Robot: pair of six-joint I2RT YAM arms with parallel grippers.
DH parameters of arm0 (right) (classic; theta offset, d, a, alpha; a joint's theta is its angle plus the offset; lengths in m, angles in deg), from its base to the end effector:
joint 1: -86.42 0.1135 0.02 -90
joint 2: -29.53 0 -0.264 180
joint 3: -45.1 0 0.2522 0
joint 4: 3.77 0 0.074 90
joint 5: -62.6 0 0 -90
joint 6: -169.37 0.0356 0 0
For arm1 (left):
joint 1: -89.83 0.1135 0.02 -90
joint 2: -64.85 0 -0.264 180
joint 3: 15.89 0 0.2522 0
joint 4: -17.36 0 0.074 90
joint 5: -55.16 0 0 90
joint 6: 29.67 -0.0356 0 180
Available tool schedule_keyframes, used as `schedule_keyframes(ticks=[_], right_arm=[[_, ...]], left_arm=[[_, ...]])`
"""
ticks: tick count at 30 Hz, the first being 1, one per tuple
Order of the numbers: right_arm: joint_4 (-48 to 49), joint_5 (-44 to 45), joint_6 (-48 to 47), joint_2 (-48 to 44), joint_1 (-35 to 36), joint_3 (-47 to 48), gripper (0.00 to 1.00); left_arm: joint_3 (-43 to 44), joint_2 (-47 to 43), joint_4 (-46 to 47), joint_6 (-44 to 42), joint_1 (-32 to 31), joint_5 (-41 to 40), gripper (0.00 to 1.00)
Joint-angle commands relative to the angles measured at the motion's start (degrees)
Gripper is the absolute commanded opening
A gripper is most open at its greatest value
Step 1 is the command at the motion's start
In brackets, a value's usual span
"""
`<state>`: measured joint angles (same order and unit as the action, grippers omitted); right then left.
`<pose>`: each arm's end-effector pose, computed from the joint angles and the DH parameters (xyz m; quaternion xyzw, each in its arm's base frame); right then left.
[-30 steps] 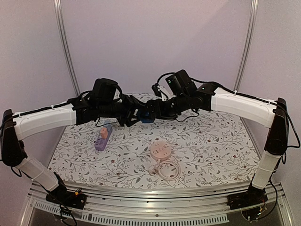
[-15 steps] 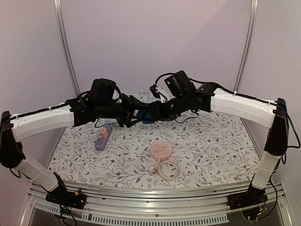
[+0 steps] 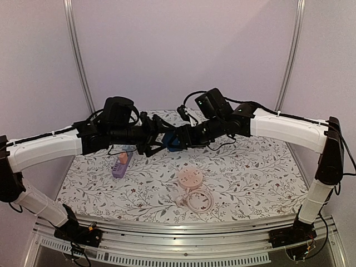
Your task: Insert the plug
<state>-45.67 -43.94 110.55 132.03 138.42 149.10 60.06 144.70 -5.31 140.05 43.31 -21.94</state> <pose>0.2454 0.3306 0.3078 -0.2217 0.8726 0.3732 0.2238 0.2160 -0.2393 0.3076 -0.1849 0.8269 -0.5091 0.1509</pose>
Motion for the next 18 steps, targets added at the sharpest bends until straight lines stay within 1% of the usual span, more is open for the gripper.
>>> schedule_keyframes(ticks=[1,2,3,7,12,14,18], right_arm=[[0.75,0.22,0.33,-3.15,-0.6,-1.27,0.05],[0.72,0.22,0.3,-3.3,-0.59,-1.43,0.04],[0.69,0.28,0.29,-3.59,-0.61,-1.67,0.03],[0.65,0.53,0.13,-4.35,-0.6,-2.2,0.0],[0.45,0.94,-0.65,-5.3,-0.66,-3.05,0.0],[0.18,1.57,-1.59,-6.04,-0.6,-3.7,0.0],[-1.51,4.95,-5.0,-8.53,-0.75,-5.47,0.0]], left_arm=[[-1.14,-4.16,-0.21,-6.16,-1.25,-0.59,0.93],[-1.38,-4.56,-0.65,-6.72,-1.16,-0.86,0.98],[-1.63,-5.09,-0.91,-7.39,-1.05,-1.23,0.99],[-1.76,-6.52,-2.04,-10.28,-0.39,-2.49,0.99],[-1.29,-8.06,-4.78,-15.4,0.73,-3.44,1.0],[-0.78,-8.68,-7.8,-18.07,0.82,-4.44,1.0],[1.57,-8.99,-18.56,-24.65,0.66,-7.84,0.99]])
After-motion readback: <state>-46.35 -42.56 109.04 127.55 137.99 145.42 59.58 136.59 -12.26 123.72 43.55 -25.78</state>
